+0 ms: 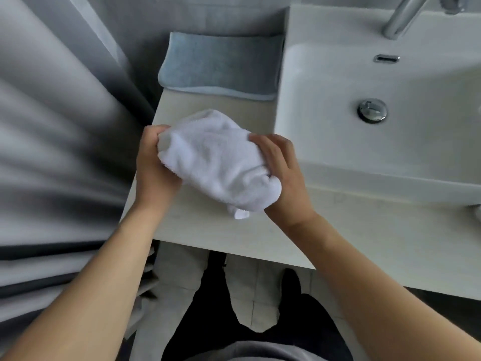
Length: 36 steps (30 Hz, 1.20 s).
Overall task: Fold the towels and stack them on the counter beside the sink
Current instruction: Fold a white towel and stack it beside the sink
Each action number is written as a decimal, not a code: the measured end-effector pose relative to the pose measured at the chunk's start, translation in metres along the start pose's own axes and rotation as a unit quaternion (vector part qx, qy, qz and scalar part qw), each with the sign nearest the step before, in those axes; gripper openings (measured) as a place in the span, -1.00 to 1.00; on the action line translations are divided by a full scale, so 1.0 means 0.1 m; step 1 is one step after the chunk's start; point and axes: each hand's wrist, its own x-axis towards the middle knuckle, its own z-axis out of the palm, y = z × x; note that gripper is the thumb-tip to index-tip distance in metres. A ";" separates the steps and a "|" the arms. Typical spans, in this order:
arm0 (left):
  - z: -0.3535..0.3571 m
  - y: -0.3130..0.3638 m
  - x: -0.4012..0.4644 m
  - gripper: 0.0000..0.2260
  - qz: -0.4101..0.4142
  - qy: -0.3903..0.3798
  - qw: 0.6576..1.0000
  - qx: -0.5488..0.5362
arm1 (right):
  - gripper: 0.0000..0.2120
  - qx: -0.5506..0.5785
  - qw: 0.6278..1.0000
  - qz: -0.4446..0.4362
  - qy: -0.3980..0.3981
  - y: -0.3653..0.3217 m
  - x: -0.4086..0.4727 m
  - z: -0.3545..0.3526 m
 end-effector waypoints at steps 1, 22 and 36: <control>-0.15 -0.11 0.14 -0.71 0.016 -0.012 1.000 -0.007 | -0.31 -0.016 0.999 -0.034 -0.011 -0.03 0.05 0.14; -0.51 -1.55 0.77 -0.56 -0.110 -0.409 0.819 0.386 | -0.28 -0.325 0.766 0.512 -0.213 0.45 0.33 1.35; -0.58 -1.11 0.52 -0.89 -0.176 -0.334 0.921 0.091 | -0.68 -0.193 0.819 0.489 -0.230 0.24 0.66 0.84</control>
